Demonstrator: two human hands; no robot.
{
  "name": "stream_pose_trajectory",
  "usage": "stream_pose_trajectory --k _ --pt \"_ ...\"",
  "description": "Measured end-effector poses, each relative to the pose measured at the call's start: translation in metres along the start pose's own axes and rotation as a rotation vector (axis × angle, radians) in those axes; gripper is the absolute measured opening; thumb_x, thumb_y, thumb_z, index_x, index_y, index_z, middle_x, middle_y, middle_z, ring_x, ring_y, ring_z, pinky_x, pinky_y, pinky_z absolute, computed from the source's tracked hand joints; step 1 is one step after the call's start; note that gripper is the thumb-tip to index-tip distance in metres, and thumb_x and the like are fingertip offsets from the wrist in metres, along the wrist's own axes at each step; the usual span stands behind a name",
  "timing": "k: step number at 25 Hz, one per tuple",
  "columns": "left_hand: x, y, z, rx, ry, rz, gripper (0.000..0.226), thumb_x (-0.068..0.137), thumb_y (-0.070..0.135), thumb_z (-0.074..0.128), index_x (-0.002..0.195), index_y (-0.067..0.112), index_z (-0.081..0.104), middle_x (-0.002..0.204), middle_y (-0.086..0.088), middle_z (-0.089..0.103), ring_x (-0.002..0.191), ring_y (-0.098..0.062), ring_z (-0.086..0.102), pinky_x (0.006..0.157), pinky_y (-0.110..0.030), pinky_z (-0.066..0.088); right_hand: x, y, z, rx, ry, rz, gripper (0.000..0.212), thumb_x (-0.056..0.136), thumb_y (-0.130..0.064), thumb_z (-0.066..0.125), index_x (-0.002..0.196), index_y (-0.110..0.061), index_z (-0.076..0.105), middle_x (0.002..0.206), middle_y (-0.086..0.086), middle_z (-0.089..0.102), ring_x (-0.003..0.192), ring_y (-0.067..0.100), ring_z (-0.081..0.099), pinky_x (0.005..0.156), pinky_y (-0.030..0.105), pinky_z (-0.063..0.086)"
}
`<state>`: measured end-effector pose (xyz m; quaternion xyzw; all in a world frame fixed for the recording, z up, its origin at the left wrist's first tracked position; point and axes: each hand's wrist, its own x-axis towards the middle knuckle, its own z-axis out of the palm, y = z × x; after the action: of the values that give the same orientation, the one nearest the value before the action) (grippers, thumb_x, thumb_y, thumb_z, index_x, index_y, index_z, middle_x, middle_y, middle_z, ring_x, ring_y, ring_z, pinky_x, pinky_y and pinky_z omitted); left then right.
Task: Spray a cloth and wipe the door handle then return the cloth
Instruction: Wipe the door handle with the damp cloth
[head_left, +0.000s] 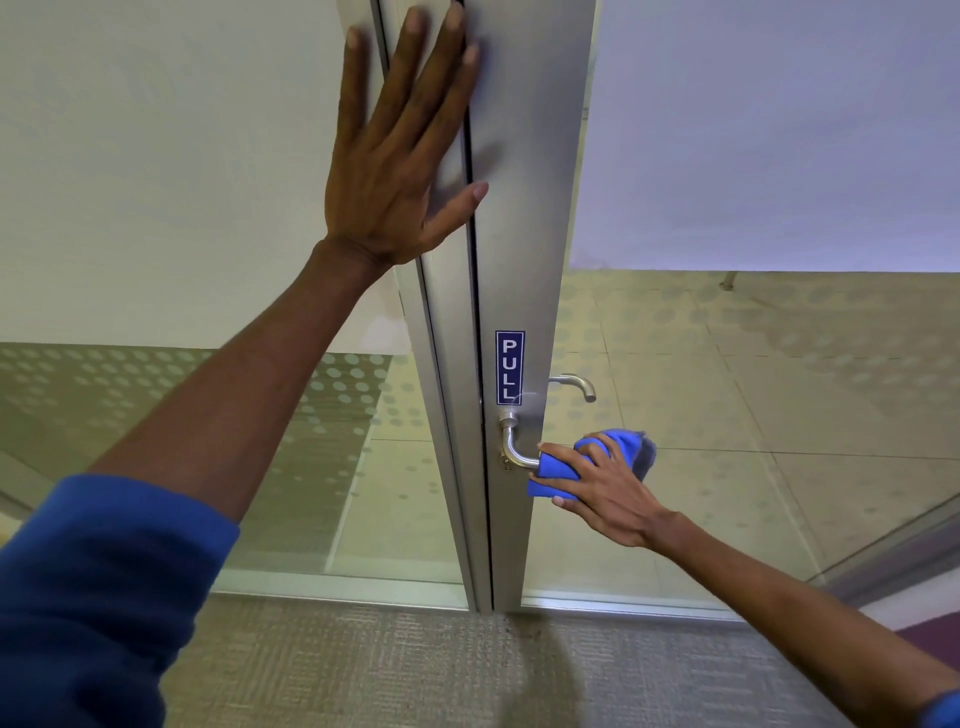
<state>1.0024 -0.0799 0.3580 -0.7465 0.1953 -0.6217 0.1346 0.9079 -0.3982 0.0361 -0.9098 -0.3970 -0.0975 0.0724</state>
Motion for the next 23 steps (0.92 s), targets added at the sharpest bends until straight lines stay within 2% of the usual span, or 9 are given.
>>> stream_pose_trajectory --k 2,6,10,12,14,16,18,21,23 --pt "0.0 0.0 0.0 -0.002 0.006 0.001 0.081 0.1 0.062 0.042 0.161 0.009 0.03 0.162 -0.017 0.042 0.151 -0.039 0.036 0.122 -0.065 0.021 0.0 -0.011 0.006 0.016 0.068 0.074 0.044 0.109 -0.052 0.019 0.136 -0.045 0.053 0.156 -0.008 0.036 0.106 0.025 0.043 0.111 0.055 0.027" --pt "0.0 0.001 -0.002 0.009 0.01 -0.012 0.08 0.1 0.063 0.043 0.16 0.01 0.032 0.162 -0.016 0.045 0.149 -0.038 0.041 0.12 -0.065 0.026 0.007 -0.038 0.013 0.026 0.159 0.213 0.044 0.109 -0.048 0.021 0.127 -0.043 0.061 0.152 -0.007 0.042 0.117 0.025 0.045 0.123 0.058 0.007" --pt "0.001 0.003 -0.006 0.01 0.003 -0.015 0.08 0.101 0.062 0.042 0.159 0.009 0.035 0.162 -0.016 0.045 0.149 -0.038 0.042 0.119 -0.066 0.027 0.021 -0.08 0.026 0.092 0.308 0.422 0.035 0.106 -0.041 0.036 0.113 -0.035 0.069 0.148 -0.004 0.049 0.131 0.031 0.046 0.123 0.059 -0.007" --pt "0.002 0.002 -0.008 0.012 -0.003 -0.01 0.079 0.101 0.063 0.041 0.158 0.008 0.037 0.16 -0.017 0.047 0.148 -0.039 0.044 0.119 -0.066 0.029 0.035 -0.101 0.028 0.125 0.325 0.504 0.038 0.106 -0.042 0.034 0.126 -0.037 0.065 0.154 -0.003 0.048 0.142 0.028 0.038 0.122 0.059 -0.014" --pt "0.004 0.001 -0.01 0.002 -0.017 -0.007 0.079 0.101 0.062 0.041 0.157 0.007 0.038 0.16 -0.018 0.047 0.148 -0.04 0.044 0.119 -0.067 0.03 0.057 -0.119 0.027 0.143 0.313 0.52 0.047 0.108 -0.046 0.024 0.145 -0.038 0.051 0.161 -0.004 0.041 0.148 0.022 0.031 0.122 0.054 -0.017" --pt "0.004 0.002 -0.012 -0.02 -0.034 -0.005 0.079 0.102 0.062 0.04 0.158 0.007 0.037 0.162 -0.018 0.045 0.15 -0.041 0.041 0.12 -0.068 0.026 0.076 -0.13 0.024 0.121 0.298 0.515 0.051 0.108 -0.047 0.02 0.153 -0.036 0.041 0.165 -0.005 0.037 0.15 0.017 0.028 0.122 0.05 -0.013" --pt "0.004 0.002 -0.012 -0.035 -0.036 -0.001 0.078 0.102 0.06 0.039 0.158 0.006 0.036 0.162 -0.019 0.044 0.151 -0.041 0.039 0.122 -0.067 0.023 0.079 -0.128 0.026 0.057 0.289 0.48 0.051 0.107 -0.045 0.026 0.154 -0.032 0.043 0.165 -0.006 0.036 0.151 0.015 0.027 0.124 0.048 -0.006" --pt "0.004 0.001 -0.011 -0.023 -0.025 -0.003 0.077 0.103 0.059 0.039 0.158 0.006 0.036 0.161 -0.018 0.045 0.15 -0.04 0.039 0.122 -0.065 0.024 0.062 -0.102 0.028 -0.129 0.204 0.226 0.049 0.103 -0.038 0.04 0.149 -0.025 0.051 0.167 -0.008 0.031 0.153 0.016 0.022 0.124 0.044 0.008" --pt "0.003 -0.001 -0.009 -0.025 -0.021 -0.008 0.076 0.103 0.058 0.04 0.158 0.007 0.036 0.162 -0.017 0.045 0.15 -0.039 0.039 0.122 -0.065 0.024 0.052 -0.075 0.019 -0.19 0.148 0.049 0.057 0.096 -0.026 0.056 0.152 -0.019 0.047 0.169 -0.009 0.027 0.153 0.018 0.023 0.119 0.042 0.021"
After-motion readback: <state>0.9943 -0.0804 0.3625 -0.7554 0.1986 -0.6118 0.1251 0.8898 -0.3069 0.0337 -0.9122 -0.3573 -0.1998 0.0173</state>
